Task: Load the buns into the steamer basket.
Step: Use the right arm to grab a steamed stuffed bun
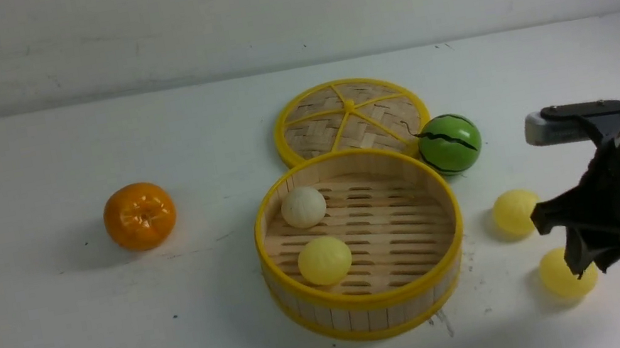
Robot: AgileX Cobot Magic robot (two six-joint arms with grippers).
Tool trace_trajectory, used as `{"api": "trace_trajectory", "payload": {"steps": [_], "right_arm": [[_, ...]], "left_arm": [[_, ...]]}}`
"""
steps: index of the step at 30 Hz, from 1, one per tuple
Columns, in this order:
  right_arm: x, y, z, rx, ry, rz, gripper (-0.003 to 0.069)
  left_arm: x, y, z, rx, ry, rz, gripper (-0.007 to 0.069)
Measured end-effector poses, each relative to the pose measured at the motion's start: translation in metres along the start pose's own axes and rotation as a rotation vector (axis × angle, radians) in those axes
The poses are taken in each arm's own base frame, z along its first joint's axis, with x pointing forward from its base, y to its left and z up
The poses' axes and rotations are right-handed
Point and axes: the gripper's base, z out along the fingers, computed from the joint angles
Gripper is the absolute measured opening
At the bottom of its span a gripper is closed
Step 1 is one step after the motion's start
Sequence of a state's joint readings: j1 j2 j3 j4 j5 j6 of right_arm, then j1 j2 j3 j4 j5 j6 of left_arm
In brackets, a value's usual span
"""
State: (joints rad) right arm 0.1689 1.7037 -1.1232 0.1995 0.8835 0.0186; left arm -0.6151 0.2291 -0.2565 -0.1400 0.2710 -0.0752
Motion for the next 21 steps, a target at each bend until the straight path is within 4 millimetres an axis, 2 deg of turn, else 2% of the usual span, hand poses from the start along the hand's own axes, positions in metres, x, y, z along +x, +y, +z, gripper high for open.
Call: {"api": "trace_trajectory", "payload": {"steps": [2,9,16,21], "right_arm": [[-0.005,-0.001,0.008,0.005,-0.015,0.002,0.0235],[-0.014,-0.004,0.012,0.030,-0.082,0.019,0.0238],[-0.016,-0.007,0.025,0.044,-0.064,0.036,0.0239],[-0.017,-0.007,0.027,0.044,-0.063,0.038,0.0225]], "left_arm": [[0.000,0.000,0.000,0.000,0.000,0.000,0.0004],[0.000,0.000,0.000,0.000,0.000,0.000,0.0006],[0.000,0.000,0.000,0.000,0.000,0.000,0.0011],[0.000,0.000,0.000,0.000,0.000,0.000,0.0018]]}}
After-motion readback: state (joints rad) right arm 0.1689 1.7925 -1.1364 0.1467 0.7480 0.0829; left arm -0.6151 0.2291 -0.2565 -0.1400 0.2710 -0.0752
